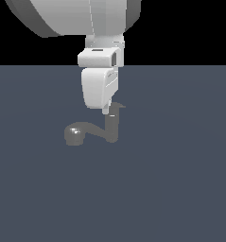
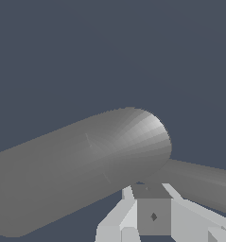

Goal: Turn on the faucet by rotating a designated handle.

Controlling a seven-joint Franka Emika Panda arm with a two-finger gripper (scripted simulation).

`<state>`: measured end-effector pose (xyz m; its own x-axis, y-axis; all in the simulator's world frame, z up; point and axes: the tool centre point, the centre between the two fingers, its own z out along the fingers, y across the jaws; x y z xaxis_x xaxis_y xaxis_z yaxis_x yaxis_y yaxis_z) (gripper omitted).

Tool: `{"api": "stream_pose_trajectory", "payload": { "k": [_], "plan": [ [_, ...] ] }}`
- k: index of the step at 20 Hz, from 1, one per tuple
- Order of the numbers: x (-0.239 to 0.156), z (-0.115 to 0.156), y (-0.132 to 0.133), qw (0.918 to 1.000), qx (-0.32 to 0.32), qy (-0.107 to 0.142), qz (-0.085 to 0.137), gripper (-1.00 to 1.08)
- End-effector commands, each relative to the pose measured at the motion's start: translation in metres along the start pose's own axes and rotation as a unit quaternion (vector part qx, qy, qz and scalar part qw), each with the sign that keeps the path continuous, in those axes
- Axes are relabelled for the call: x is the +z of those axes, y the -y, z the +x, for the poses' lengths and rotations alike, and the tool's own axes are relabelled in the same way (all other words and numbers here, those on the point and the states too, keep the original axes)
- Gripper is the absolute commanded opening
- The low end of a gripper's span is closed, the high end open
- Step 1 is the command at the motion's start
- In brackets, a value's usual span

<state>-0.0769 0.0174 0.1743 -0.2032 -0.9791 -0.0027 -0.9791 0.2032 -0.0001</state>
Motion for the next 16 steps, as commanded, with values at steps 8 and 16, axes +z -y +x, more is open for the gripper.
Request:
{"api": "stream_pose_trajectory", "payload": {
  "k": [8, 16],
  "plan": [
    [0.001, 0.055, 0.027, 0.9998, 0.018, -0.001, 0.001, -1.00],
    [0.000, 0.054, 0.038, 1.0000, 0.003, 0.001, 0.001, -1.00]
  ]
}}
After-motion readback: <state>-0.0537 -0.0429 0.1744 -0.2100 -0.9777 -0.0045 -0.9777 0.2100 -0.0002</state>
